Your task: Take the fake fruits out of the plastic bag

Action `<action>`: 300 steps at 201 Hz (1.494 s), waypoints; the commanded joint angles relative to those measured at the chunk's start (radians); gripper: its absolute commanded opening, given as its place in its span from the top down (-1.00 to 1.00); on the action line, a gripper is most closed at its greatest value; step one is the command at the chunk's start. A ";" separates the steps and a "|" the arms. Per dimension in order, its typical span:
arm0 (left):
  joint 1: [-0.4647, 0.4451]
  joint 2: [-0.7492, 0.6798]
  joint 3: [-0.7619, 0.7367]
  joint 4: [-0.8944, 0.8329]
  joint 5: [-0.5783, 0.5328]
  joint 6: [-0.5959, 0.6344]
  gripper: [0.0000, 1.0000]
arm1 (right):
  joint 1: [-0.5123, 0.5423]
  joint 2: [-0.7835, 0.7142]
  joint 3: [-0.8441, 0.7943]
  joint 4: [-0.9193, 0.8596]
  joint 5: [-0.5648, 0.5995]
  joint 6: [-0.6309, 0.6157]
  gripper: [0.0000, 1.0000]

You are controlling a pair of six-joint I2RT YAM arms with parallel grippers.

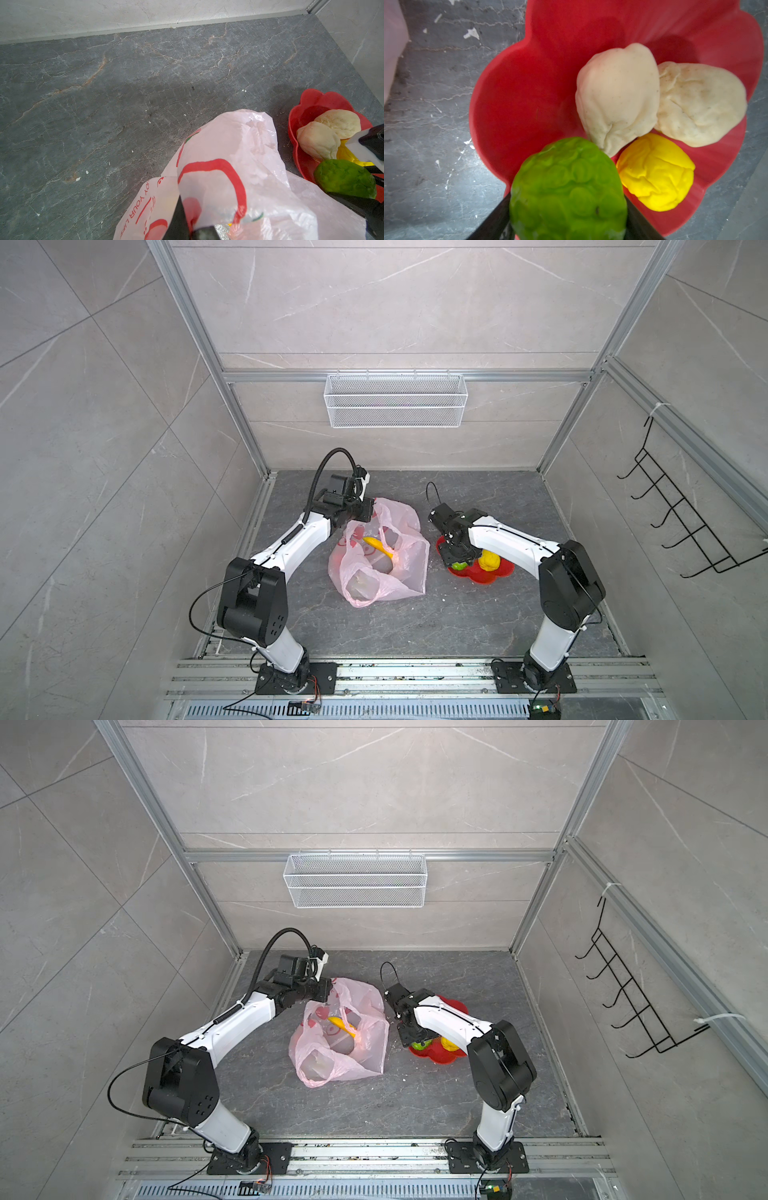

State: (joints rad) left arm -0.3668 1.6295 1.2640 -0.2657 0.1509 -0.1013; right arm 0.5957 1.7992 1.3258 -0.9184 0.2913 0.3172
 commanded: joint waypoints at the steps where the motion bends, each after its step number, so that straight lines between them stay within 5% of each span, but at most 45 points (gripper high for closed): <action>1: -0.004 -0.032 -0.006 0.005 -0.016 -0.020 0.91 | -0.003 0.011 -0.017 -0.004 -0.001 0.009 -0.37; 151: -0.004 -0.165 0.072 -0.203 -0.113 -0.075 -0.19 | -0.003 0.006 0.010 -0.007 -0.003 0.011 -0.67; 181: -0.005 -0.239 0.077 -0.297 -0.142 -0.117 -0.28 | -0.003 -0.023 0.012 -0.008 0.001 0.012 -0.70; 216: -0.004 -0.344 0.066 -0.495 -0.185 -0.231 -0.33 | -0.002 -0.099 0.038 -0.032 0.005 0.014 -0.70; 258: -0.033 -0.479 -0.018 -0.742 -0.184 -0.467 -0.74 | -0.004 -0.193 0.076 -0.032 0.005 -0.003 -0.70; 270: -0.070 -0.506 -0.060 -0.767 -0.222 -0.526 -0.97 | -0.004 -0.202 0.084 -0.025 -0.002 -0.009 -0.69; 300: -0.107 -0.526 -0.171 -0.698 -0.237 -0.597 -0.98 | -0.004 -0.211 0.089 0.010 -0.043 -0.019 -0.69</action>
State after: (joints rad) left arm -0.4534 1.1049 1.1618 -0.9554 -0.0540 -0.5838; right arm 0.5949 1.5974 1.3987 -0.9226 0.2840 0.3164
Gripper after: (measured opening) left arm 0.990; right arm 0.848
